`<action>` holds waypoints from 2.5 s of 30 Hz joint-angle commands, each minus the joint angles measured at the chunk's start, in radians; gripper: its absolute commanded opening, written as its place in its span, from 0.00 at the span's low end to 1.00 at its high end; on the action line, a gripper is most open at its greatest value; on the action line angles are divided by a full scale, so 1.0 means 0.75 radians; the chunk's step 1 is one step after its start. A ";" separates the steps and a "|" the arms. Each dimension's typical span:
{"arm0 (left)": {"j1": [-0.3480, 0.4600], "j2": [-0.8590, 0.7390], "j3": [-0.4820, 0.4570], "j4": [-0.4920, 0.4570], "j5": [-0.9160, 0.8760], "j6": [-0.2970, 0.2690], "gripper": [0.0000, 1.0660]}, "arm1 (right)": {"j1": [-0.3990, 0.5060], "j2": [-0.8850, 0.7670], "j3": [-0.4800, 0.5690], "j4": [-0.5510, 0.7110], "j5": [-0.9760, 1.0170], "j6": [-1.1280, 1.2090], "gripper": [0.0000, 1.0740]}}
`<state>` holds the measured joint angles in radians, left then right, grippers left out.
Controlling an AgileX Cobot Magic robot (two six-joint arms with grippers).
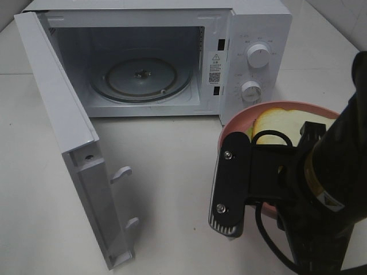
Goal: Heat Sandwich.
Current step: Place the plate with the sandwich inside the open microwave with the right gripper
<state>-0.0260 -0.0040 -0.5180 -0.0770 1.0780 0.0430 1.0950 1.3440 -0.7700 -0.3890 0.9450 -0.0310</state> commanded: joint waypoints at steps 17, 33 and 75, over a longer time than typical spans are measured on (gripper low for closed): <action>0.007 -0.031 0.001 -0.012 -0.008 -0.008 0.92 | 0.001 -0.009 -0.001 -0.064 -0.189 -0.453 0.00; 0.007 -0.031 0.001 -0.012 -0.008 -0.008 0.92 | -0.263 -0.009 -0.001 0.133 -0.328 -1.185 0.00; 0.007 -0.031 0.001 -0.012 -0.008 -0.008 0.92 | -0.541 0.236 -0.160 0.556 -0.497 -2.119 0.00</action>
<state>-0.0260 -0.0040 -0.5180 -0.0770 1.0780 0.0430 0.6870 1.5120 -0.8680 0.0000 0.5970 -1.5890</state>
